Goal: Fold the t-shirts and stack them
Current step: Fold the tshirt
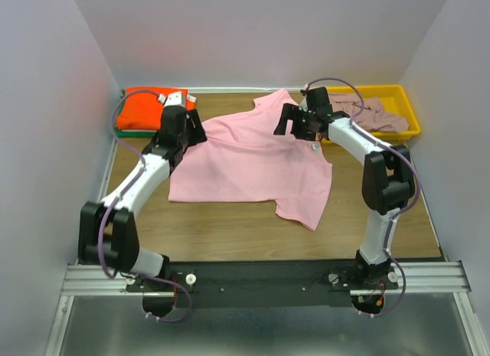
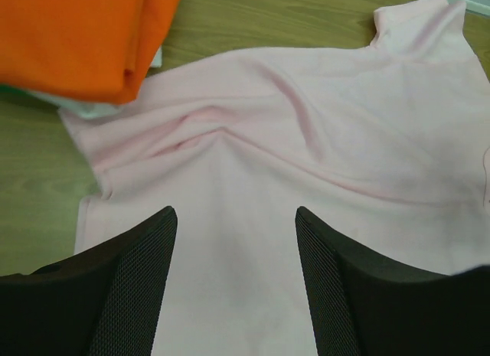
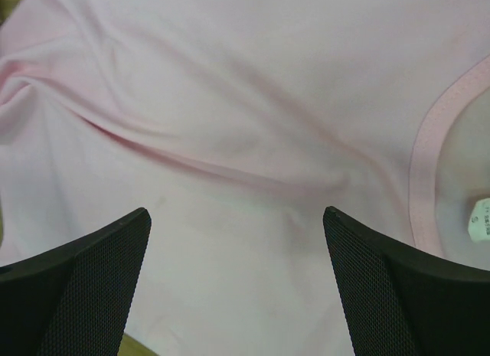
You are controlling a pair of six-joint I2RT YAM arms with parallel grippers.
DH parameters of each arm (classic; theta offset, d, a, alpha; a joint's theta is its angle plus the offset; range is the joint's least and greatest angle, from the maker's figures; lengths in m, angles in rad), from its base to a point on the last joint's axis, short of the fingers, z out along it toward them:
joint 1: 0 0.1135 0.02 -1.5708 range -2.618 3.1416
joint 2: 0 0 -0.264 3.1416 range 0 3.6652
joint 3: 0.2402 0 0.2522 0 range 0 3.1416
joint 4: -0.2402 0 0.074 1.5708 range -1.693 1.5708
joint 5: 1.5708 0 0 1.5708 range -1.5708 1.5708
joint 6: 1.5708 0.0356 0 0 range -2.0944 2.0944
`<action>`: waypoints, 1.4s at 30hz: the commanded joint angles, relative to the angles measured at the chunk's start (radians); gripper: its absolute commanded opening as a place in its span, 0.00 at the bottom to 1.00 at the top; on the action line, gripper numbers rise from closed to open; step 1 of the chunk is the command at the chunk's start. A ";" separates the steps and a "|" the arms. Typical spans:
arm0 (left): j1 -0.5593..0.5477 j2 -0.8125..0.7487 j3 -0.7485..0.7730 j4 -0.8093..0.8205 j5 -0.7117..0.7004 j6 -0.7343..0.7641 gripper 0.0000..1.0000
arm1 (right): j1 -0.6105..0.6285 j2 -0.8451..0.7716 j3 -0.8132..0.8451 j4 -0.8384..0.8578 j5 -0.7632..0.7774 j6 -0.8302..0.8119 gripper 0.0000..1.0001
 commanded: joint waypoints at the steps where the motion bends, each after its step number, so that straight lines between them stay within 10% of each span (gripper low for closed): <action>1: -0.011 -0.165 -0.222 -0.028 -0.179 -0.174 0.70 | -0.005 -0.143 -0.065 -0.003 0.007 -0.028 1.00; 12: -0.031 -0.552 -0.535 -0.234 -0.407 -0.532 0.60 | -0.004 -0.335 -0.247 0.000 0.041 -0.025 1.00; 42: 0.080 -0.405 -0.661 -0.157 -0.302 -0.592 0.53 | -0.004 -0.386 -0.346 0.005 0.045 -0.037 1.00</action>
